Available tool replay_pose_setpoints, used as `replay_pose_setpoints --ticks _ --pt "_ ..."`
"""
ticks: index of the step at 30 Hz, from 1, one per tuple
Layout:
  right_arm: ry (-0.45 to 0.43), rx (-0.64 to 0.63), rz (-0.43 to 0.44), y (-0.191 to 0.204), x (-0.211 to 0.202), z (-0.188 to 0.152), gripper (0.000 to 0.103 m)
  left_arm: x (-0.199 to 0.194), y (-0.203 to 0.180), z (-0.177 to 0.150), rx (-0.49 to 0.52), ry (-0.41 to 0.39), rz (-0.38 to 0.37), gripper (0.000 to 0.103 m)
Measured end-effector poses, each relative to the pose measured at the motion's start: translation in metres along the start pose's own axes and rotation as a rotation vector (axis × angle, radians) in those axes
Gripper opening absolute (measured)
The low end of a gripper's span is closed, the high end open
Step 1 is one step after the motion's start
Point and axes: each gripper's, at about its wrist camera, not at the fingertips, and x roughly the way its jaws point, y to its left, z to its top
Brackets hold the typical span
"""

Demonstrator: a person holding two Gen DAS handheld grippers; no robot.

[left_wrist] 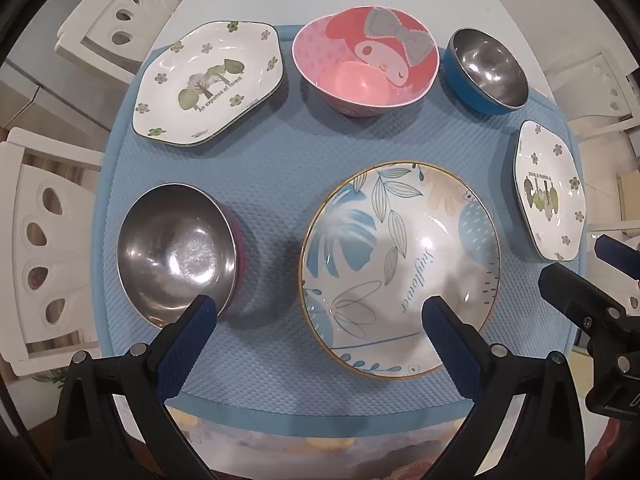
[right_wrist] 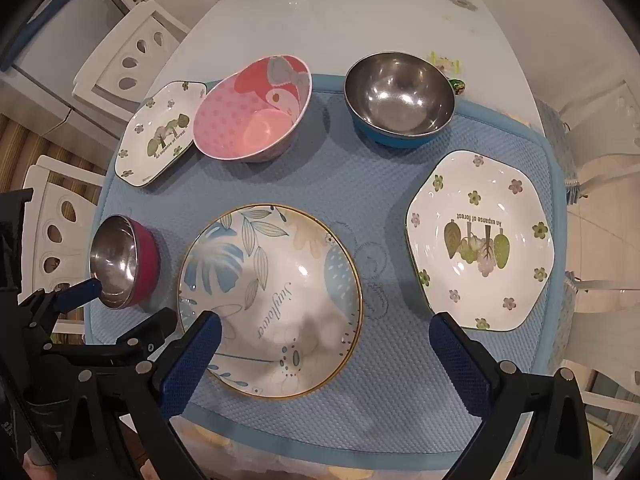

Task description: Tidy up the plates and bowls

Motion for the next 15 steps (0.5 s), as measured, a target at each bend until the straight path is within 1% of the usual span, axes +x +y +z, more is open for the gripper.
replay_pose_setpoints --ticks 7,15 --pt "0.002 0.007 0.008 -0.0006 0.0002 -0.0008 0.103 0.0018 -0.0009 0.0006 -0.009 0.01 0.005 0.102" --pt "0.006 0.007 0.012 -0.0008 0.0012 -0.0002 0.103 0.0013 0.0002 0.0014 0.005 0.01 0.009 0.102"
